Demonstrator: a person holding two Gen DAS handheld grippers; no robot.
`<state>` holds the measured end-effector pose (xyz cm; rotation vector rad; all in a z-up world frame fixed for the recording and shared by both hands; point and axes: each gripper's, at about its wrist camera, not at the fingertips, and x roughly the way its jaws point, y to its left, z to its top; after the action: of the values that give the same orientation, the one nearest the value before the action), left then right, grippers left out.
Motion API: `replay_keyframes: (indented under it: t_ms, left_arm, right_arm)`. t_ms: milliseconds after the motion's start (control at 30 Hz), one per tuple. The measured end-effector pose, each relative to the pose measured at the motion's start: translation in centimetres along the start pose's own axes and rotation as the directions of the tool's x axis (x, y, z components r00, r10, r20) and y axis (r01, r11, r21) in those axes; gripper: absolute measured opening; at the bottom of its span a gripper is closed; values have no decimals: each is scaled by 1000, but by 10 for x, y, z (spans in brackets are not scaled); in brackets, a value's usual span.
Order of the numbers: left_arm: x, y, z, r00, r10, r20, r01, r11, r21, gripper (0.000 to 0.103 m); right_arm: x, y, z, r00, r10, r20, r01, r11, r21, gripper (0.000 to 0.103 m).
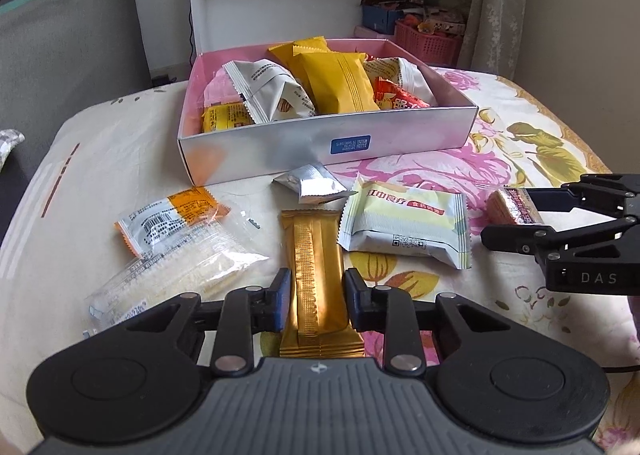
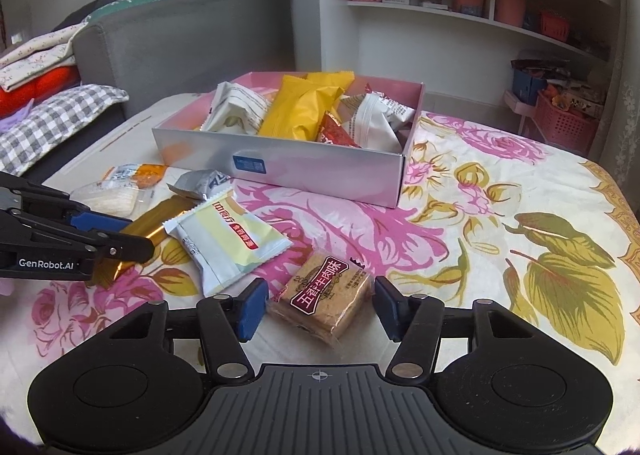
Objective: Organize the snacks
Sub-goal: 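Grasp the gold bar with the left gripper while the right grasps the brown biscuit pack, then carry both snacks into the pink box and open both grippers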
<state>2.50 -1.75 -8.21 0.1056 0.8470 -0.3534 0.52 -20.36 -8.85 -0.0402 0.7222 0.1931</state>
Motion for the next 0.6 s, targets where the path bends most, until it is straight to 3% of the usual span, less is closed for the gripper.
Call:
replay_keyframes:
  t_ms: [267, 600]
  left_arm:
    - [-16, 9, 7, 999, -40, 0, 40, 996, -74, 26]
    - [-40, 14, 21, 993, -97, 61, 104, 986, -128, 26]
  right_arm:
    - [-8, -2, 9, 1000, 13, 17, -14, 999, 42, 56]
    - [-16, -8, 25, 998, 19, 56, -25, 993, 111, 56]
